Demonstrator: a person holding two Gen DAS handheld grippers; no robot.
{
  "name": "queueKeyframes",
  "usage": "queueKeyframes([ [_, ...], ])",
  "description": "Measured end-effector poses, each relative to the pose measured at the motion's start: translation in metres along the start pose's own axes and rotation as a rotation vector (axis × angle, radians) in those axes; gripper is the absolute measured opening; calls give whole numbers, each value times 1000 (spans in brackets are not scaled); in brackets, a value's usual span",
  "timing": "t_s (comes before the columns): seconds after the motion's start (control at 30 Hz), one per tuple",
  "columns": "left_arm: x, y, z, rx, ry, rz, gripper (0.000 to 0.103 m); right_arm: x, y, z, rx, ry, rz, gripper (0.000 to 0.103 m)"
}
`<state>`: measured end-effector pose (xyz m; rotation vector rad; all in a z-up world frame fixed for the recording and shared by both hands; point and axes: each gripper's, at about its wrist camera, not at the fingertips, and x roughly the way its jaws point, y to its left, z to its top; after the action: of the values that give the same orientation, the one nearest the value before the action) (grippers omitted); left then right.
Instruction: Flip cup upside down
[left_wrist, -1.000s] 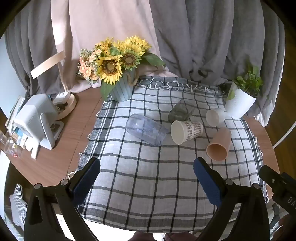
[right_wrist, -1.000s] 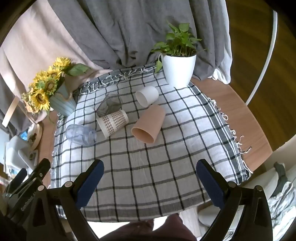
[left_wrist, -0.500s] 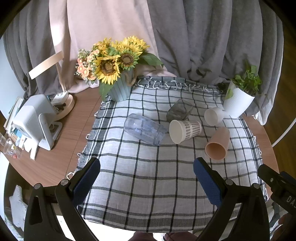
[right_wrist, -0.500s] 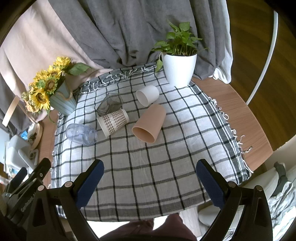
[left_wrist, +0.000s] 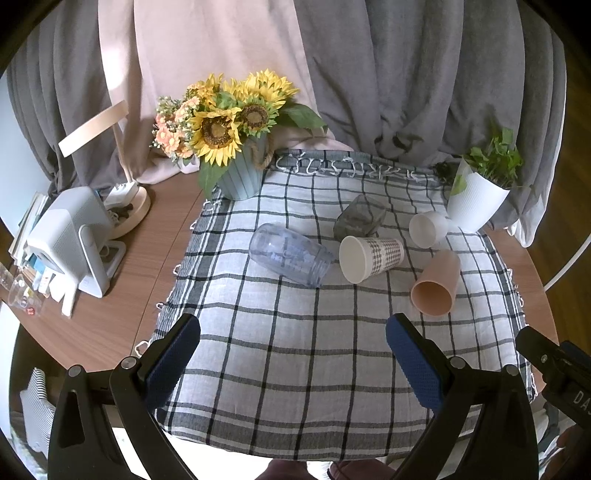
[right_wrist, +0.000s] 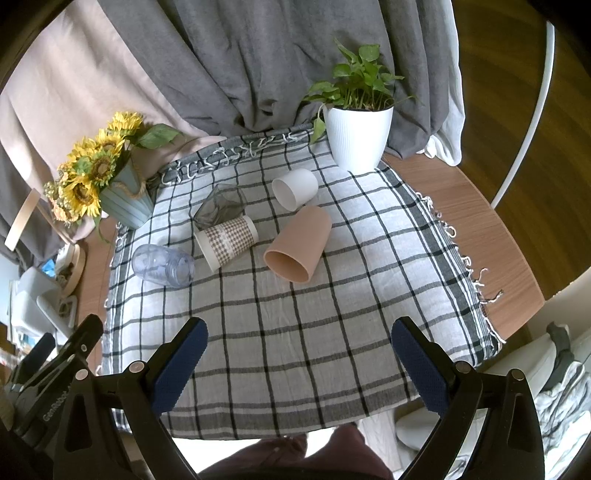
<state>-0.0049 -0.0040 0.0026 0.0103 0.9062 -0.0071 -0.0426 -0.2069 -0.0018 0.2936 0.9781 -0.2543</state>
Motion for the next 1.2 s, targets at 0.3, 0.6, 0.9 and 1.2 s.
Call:
queueKeyframes([
  [0.3, 0, 0, -1, 0, 0, -2, 103, -1, -1, -1, -1, 2, 0, 101],
  [0.6, 0, 0, -2, -1, 1, -2, 103, -1, -1, -1, 0, 2, 1, 101],
  [0.9, 0, 0, -2, -1, 1, -1, 103, -1, -1, -1, -1, 3, 1, 101],
  [1.2, 0, 0, -2, 0, 2, -1, 103, 0, 0, 1, -1, 3, 2, 101],
])
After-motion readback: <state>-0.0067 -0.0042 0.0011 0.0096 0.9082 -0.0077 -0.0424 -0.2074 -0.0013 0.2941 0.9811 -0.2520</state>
